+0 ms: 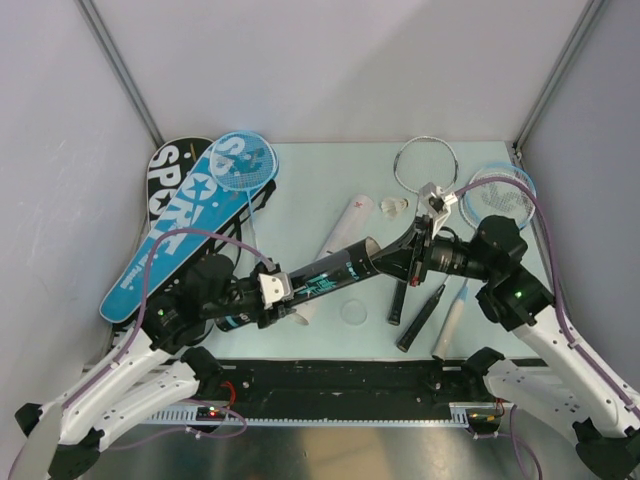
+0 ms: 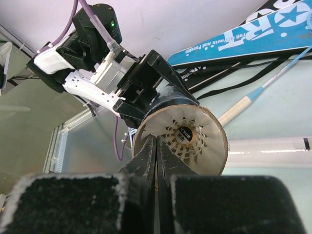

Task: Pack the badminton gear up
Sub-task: Place the shuttlecock at the shuttle tube.

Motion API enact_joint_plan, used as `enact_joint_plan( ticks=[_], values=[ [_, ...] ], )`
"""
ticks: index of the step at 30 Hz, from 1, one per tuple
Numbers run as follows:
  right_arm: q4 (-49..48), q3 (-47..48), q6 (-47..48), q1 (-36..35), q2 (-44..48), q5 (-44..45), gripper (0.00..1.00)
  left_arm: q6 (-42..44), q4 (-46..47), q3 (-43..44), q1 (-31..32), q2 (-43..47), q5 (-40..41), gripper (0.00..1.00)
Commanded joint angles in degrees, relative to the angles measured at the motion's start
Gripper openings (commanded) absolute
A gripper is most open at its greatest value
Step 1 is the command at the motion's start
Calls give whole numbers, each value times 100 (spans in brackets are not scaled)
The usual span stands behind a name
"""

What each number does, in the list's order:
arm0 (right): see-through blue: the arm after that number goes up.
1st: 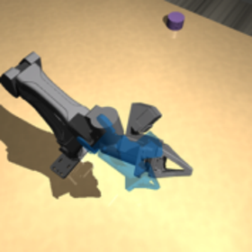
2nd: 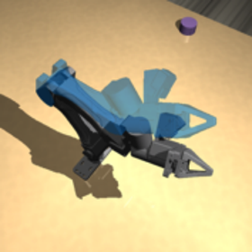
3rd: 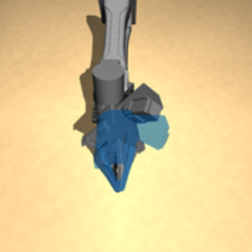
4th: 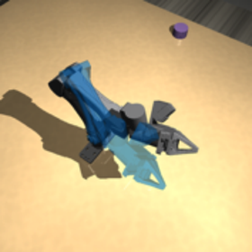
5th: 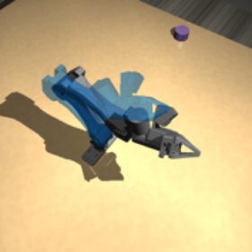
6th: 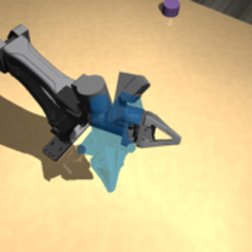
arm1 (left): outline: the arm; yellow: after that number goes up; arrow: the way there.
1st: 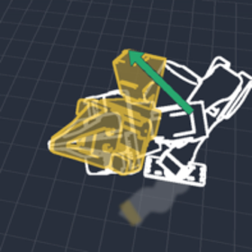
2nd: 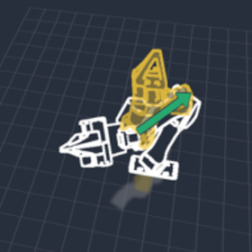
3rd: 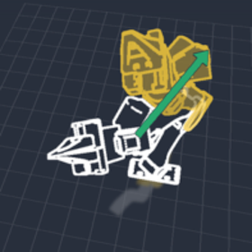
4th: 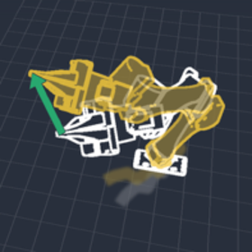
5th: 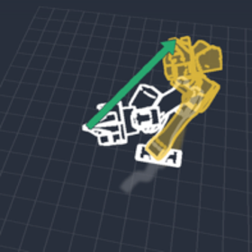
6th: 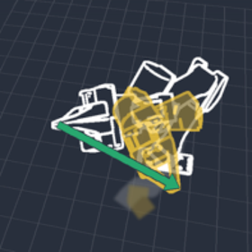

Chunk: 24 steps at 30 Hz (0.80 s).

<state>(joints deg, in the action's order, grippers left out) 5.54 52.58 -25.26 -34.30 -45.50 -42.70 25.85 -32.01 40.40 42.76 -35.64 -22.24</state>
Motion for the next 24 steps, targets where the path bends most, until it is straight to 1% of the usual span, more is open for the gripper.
enact_joint_plan(
  ticks=[1, 3, 9, 17, 18, 22, 24],
  values=[
    [-309, -97, -151, -233, 20, 315, 0, 30, 422, 311, 24, 37, 45, 36],
    [-431, -149, -273, -256, 66, 422, 0, 40, 430, 300, 27, 63, 64, 36],
    [-1556, -575, -1018, -305, 34, 441, 0, 45, 497, 302, 28, 106, 28, 36],
    [-1755, -858, -1234, -373, -19, 710, 1, 56, 559, 279, 26, 182, 61, 36],
    [-1739, -869, -1253, -374, -11, 750, 4, 59, 557, 272, 28, 185, 88, 36],
    [-1650, -867, -1304, -317, 143, 958, 26, -29, 584, 231, 23, 192, 316, 36],
    [-1492, -833, -1242, -203, 262, 1069, 35, -87, 604, 187, 26, 190, 462, 36]
  ],
)
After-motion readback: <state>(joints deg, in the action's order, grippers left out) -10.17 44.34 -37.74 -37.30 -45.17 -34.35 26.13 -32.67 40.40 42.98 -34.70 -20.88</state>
